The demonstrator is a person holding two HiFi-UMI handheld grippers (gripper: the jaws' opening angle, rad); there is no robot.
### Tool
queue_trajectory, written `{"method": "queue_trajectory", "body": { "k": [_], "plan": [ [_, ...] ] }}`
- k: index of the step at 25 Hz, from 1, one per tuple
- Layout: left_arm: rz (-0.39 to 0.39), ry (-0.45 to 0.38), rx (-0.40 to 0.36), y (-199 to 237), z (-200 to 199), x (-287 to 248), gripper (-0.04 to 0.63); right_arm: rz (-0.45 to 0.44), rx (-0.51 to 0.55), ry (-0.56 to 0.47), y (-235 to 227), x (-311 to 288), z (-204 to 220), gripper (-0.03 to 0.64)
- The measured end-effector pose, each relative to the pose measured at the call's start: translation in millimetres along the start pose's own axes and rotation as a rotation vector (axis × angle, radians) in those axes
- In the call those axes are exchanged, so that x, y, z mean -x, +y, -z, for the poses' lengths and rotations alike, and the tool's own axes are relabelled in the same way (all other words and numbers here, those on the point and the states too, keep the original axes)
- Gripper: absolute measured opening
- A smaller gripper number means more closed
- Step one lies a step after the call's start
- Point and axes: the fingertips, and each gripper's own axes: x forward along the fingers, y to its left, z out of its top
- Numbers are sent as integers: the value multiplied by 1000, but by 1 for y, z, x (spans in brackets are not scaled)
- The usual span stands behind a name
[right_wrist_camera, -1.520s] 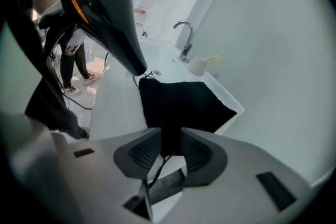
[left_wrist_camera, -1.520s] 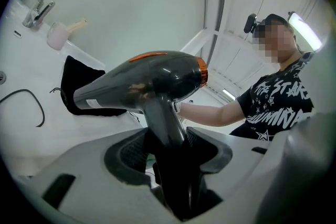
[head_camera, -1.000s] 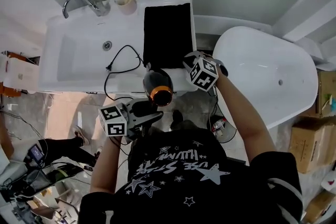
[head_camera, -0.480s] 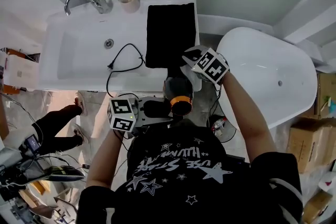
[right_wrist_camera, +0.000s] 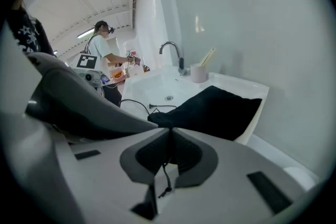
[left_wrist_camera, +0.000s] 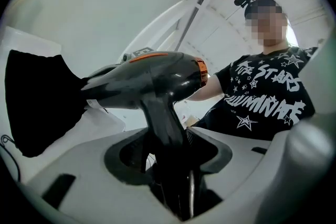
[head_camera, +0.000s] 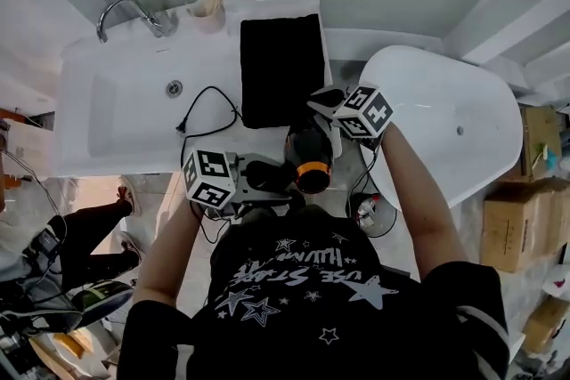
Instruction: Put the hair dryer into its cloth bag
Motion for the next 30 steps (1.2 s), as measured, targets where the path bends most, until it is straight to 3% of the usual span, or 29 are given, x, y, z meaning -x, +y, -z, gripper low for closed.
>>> {"method": "queue_trajectory", "body": {
  "k": [12, 19, 24, 30],
  "plan": [
    [22, 178, -56, 32, 9, 15, 224, 38, -20, -11, 5, 10, -7, 20],
    [-107, 228, -88, 68, 7, 29, 222, 75, -32, -51, 6, 15, -18, 20],
    [-189, 324, -121, 94, 10, 42, 222, 96, -30, -65, 2, 15, -24, 18],
    [-205, 368, -132, 119, 11, 51, 221, 101, -3, -45, -8, 7, -35, 18]
  ]
}}
